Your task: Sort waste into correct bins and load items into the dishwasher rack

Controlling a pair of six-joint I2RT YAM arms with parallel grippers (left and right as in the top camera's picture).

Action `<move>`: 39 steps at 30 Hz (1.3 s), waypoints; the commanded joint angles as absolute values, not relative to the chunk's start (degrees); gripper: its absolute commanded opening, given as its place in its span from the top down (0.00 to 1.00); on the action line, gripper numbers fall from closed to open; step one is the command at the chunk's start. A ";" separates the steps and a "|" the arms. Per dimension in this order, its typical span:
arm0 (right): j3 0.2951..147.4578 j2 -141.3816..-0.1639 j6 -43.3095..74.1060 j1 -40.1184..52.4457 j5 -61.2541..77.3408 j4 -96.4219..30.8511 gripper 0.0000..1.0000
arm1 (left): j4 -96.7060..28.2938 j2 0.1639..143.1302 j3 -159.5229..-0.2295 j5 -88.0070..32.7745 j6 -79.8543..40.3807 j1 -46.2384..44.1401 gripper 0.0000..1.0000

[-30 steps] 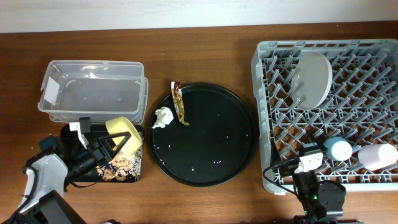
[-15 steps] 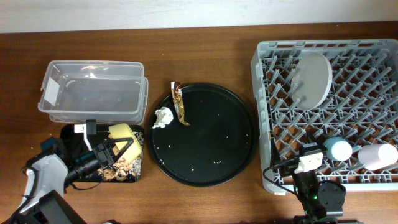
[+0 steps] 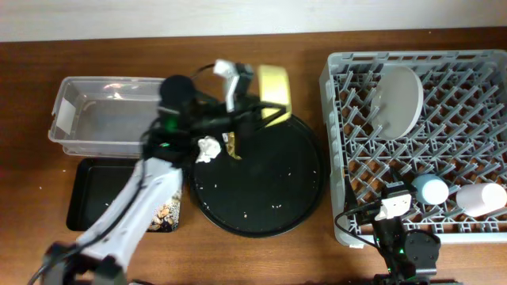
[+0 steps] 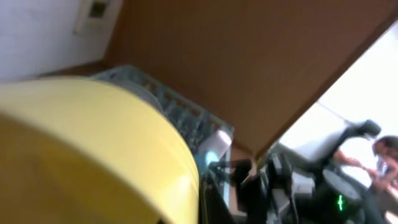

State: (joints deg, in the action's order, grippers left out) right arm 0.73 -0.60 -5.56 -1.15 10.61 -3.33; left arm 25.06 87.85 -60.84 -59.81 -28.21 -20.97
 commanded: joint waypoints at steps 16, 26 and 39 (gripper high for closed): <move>0.32 -0.21 -5.37 -1.52 10.94 -3.38 0.02 | 43.11 133.60 -90.50 -50.72 -54.70 -35.64 0.18; 0.32 -0.21 -5.37 -1.52 10.94 -3.38 0.02 | 24.32 127.46 -90.50 -65.23 -54.68 -23.59 0.00; 0.32 -0.21 -5.37 -1.52 10.94 -3.38 0.01 | -44.27 118.89 -87.02 7.01 -12.78 -24.82 0.37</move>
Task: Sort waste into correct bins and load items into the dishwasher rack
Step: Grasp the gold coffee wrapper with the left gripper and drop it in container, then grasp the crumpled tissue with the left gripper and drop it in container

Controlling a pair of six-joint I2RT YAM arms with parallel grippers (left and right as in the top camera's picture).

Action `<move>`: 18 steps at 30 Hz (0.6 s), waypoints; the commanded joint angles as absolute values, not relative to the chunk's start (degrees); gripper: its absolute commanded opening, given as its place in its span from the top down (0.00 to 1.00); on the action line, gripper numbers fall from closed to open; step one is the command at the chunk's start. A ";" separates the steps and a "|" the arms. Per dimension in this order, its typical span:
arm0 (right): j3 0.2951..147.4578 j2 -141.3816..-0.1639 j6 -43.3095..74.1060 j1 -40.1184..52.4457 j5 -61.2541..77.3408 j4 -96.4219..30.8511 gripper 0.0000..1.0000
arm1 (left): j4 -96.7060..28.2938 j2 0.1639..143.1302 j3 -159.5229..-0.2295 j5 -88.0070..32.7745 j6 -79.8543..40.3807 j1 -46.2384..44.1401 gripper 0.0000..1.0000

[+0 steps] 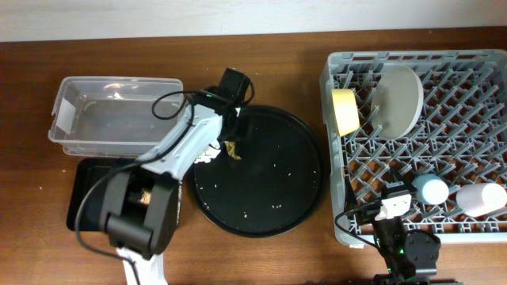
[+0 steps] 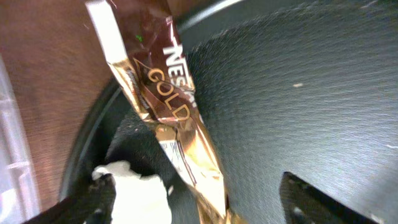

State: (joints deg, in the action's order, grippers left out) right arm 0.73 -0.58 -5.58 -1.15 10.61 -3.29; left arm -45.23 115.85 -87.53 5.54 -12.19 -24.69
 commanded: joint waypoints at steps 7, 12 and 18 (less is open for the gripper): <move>0.32 -0.21 -5.37 -1.52 10.94 -3.38 0.02 | -57.49 110.98 -95.46 -4.69 -14.98 -21.47 0.99; 0.32 -0.21 -5.37 -1.52 10.94 -3.38 0.02 | -57.95 104.12 -95.46 -4.32 -20.14 -3.18 0.99; 0.32 -0.21 -5.37 -1.52 10.94 -3.38 0.02 | -56.75 103.24 -97.17 -7.09 -19.79 3.27 0.00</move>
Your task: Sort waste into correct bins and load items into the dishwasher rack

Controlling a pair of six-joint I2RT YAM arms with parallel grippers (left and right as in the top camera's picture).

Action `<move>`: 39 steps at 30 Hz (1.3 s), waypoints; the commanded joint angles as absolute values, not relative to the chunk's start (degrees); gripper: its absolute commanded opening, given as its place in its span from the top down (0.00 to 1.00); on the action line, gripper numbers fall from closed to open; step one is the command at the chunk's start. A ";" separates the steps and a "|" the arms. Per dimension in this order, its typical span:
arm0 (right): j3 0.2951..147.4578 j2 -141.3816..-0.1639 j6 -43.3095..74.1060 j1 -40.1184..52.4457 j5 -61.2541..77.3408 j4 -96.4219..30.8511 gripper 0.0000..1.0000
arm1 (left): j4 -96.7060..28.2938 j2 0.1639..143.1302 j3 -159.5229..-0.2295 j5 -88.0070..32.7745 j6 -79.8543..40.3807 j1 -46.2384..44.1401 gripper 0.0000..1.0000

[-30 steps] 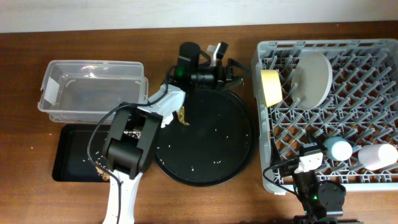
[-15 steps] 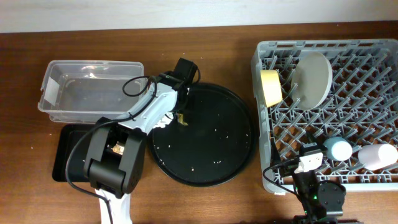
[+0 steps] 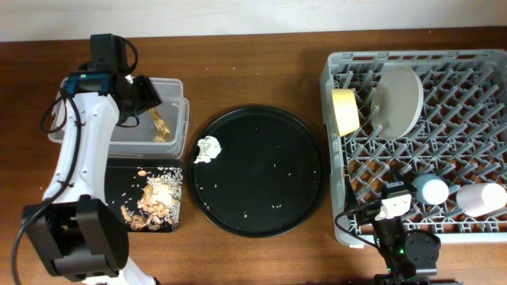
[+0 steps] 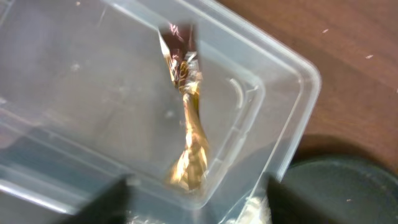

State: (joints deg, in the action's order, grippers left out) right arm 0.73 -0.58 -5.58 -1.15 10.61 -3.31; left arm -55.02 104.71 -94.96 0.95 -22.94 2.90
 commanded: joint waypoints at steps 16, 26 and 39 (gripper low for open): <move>0.32 -0.21 -5.37 -1.52 10.94 -3.38 0.02 | -55.88 116.53 -84.12 21.67 -18.55 -28.05 0.93; 0.32 -0.21 -5.37 -1.52 10.94 -3.38 0.02 | -64.45 107.42 -100.82 8.34 -21.28 -3.92 0.27; 0.32 -0.21 -5.37 -1.52 10.94 -3.38 0.02 | -92.71 69.89 -103.02 5.37 -16.40 -1.69 0.01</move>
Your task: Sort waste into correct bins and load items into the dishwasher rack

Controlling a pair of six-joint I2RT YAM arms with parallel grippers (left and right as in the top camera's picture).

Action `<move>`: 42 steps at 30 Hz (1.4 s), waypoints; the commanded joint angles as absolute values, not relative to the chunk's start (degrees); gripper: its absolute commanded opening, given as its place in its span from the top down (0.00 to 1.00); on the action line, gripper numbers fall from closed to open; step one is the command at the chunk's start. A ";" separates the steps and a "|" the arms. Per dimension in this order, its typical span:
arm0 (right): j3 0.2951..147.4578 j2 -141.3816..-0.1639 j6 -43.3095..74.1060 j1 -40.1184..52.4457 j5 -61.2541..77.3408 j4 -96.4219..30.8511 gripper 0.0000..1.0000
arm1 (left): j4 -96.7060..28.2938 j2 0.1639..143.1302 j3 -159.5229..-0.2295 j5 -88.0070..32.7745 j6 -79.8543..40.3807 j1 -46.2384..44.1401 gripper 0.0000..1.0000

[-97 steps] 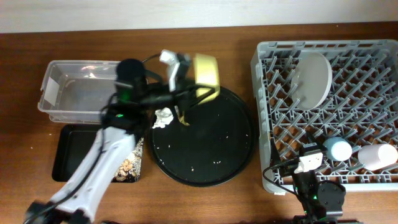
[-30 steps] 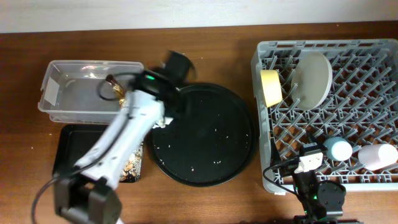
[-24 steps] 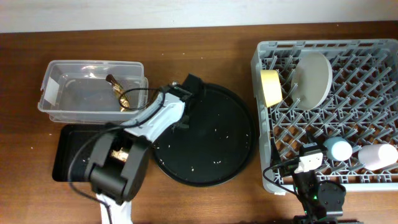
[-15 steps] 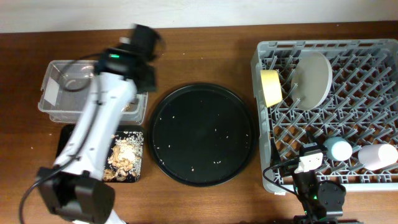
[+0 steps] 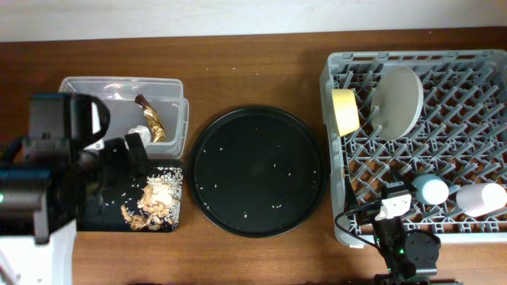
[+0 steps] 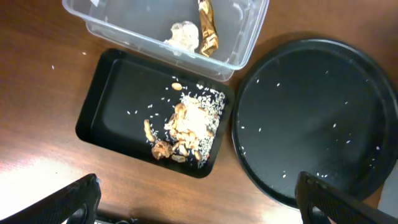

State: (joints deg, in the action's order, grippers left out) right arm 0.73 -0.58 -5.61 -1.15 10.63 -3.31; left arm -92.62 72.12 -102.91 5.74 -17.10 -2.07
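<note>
The clear bin (image 5: pixel 119 81) at the back left holds a gold wrapper (image 5: pixel 150 119) and a white tissue (image 5: pixel 136 132); in the left wrist view the wrapper (image 6: pixel 207 28) and tissue (image 6: pixel 185 34) lie side by side. Food scraps (image 6: pixel 186 127) lie in the black rectangular tray (image 6: pixel 118 112). The round black tray (image 5: pixel 257 170) carries only crumbs. My left gripper (image 6: pixel 199 205) is open, high above the table's front left, with nothing between its fingers. The rack (image 5: pixel 333 71) holds a yellow bowl (image 5: pixel 343 111). My right gripper (image 5: pixel 394 206) rests at the rack's front edge.
A grey plate (image 5: pixel 400 99) stands in the rack beside the yellow bowl. A blue-white cup (image 5: pixel 432 188) and a white cup (image 5: pixel 482 198) lie at the rack's front right. My left arm (image 5: pixel 55 182) looms large over the table's left side.
The white tissue was on the round tray's left edge and now lies in the clear bin beside the wrapper. My left gripper was low over the bin and now hangs open high above the front left.
My left gripper held the yellow bowl over the round tray's far edge. Then the bowl stood in the rack and the gripper was at the gold wrapper on the tray. Then the wrapper lay in the clear bin. Now the tissue lies there too.
</note>
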 commanded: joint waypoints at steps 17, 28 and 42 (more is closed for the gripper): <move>0.32 -0.21 -5.37 -1.52 10.94 -3.38 0.02 | -15.07 12.08 -20.23 4.12 -5.50 -7.33 0.00; 0.32 -0.21 -5.37 -1.52 10.94 -3.38 0.02 | -4.25 0.30 -0.49 5.28 -5.50 -7.33 0.00; 0.32 -0.21 -5.37 -1.52 10.94 -3.38 0.02 | -4.23 0.45 -0.51 5.34 -5.50 -7.35 0.00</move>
State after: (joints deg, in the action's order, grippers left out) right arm 0.73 -0.62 -5.56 -1.15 10.61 -3.31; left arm -4.25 0.80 -0.80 4.91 -6.39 -7.38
